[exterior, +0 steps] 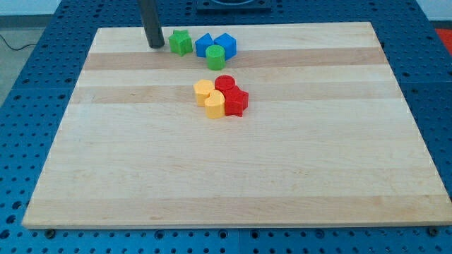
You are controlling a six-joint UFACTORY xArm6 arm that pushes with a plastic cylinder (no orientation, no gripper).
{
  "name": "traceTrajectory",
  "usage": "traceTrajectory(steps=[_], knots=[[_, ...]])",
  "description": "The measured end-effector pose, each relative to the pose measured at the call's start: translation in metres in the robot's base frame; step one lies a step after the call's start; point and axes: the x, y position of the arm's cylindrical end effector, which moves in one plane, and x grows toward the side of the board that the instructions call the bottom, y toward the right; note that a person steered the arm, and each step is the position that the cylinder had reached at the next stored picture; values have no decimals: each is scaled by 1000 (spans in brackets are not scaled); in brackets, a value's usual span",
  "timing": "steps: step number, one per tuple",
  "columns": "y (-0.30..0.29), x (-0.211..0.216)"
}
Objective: Move the green star left to the green circle
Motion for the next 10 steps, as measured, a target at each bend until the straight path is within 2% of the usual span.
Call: traceTrajectory(steps=[1,2,4,6,8,10], knots=[[3,-34],[35,-29],[59,23],[40,25],[4,69],[39,76]])
